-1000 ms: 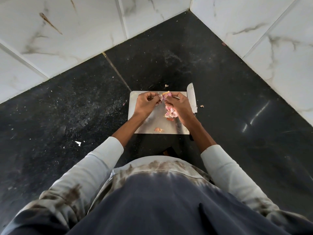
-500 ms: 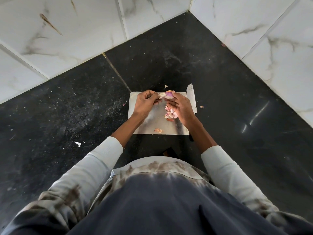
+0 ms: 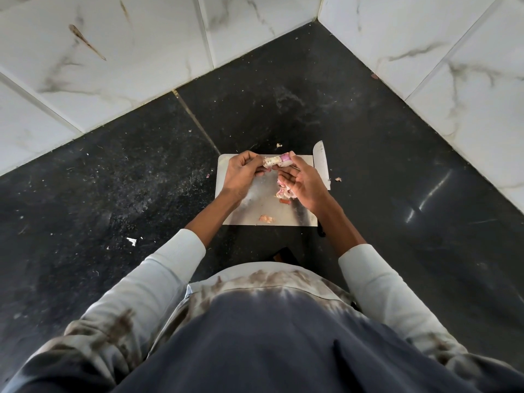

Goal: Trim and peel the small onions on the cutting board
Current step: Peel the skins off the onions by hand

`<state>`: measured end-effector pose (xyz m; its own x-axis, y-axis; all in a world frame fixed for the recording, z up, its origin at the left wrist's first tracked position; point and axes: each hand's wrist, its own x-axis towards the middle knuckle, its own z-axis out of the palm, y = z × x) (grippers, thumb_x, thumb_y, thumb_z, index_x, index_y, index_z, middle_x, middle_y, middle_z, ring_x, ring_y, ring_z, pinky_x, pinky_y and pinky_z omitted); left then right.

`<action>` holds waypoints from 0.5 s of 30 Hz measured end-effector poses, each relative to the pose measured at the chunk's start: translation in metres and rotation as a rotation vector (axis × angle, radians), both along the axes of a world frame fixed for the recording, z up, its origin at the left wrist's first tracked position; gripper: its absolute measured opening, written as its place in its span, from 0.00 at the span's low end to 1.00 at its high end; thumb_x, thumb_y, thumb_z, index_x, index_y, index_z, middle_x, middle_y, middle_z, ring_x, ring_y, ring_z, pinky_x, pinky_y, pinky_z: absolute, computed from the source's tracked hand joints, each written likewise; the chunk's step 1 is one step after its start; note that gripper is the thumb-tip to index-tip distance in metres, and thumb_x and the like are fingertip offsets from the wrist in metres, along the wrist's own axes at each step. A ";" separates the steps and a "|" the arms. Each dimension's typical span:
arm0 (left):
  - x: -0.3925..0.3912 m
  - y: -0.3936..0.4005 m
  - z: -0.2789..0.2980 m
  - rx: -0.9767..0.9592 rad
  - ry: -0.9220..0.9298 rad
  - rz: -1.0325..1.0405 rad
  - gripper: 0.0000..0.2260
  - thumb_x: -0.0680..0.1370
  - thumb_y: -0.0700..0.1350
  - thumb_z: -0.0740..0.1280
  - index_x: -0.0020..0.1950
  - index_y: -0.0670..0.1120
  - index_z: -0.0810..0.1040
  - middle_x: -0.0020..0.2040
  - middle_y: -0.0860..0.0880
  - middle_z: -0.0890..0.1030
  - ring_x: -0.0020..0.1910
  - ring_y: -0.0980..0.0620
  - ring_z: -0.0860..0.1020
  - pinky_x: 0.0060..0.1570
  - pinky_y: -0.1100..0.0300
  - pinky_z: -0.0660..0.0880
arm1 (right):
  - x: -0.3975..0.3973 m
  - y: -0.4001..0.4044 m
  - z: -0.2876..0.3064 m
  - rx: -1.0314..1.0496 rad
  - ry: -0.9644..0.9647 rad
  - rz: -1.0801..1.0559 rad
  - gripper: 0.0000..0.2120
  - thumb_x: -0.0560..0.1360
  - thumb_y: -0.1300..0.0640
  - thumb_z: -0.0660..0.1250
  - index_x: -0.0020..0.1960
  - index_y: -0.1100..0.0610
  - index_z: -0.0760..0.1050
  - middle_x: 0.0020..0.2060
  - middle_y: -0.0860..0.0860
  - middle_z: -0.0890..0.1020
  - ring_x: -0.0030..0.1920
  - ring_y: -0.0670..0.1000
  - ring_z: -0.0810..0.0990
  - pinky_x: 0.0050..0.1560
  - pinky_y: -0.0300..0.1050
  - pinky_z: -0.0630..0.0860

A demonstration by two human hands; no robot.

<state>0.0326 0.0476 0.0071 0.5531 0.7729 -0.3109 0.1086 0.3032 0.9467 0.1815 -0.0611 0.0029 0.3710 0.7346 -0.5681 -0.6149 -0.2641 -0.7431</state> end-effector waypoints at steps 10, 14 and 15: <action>-0.002 0.001 -0.002 0.038 0.036 -0.024 0.09 0.84 0.36 0.65 0.48 0.43 0.83 0.56 0.31 0.83 0.51 0.42 0.84 0.50 0.60 0.83 | 0.007 -0.002 -0.005 0.005 0.057 -0.071 0.21 0.85 0.45 0.66 0.67 0.62 0.79 0.54 0.57 0.85 0.57 0.53 0.84 0.64 0.46 0.80; -0.002 0.000 -0.004 0.052 0.063 -0.038 0.09 0.84 0.36 0.65 0.48 0.43 0.83 0.56 0.30 0.83 0.53 0.39 0.84 0.50 0.61 0.82 | 0.009 -0.003 -0.001 0.019 0.070 -0.095 0.24 0.87 0.48 0.63 0.73 0.66 0.75 0.55 0.58 0.84 0.56 0.53 0.84 0.60 0.45 0.81; -0.002 0.001 -0.006 0.051 0.073 -0.037 0.09 0.84 0.36 0.65 0.48 0.43 0.83 0.56 0.30 0.83 0.54 0.36 0.83 0.51 0.60 0.82 | 0.010 -0.004 -0.001 0.026 0.077 -0.100 0.25 0.87 0.48 0.62 0.73 0.67 0.74 0.55 0.58 0.84 0.57 0.54 0.83 0.60 0.45 0.80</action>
<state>0.0304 0.0482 0.0008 0.5590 0.7682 -0.3122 0.1885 0.2489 0.9500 0.1911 -0.0648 0.0023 0.3994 0.7109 -0.5789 -0.6925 -0.1798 -0.6987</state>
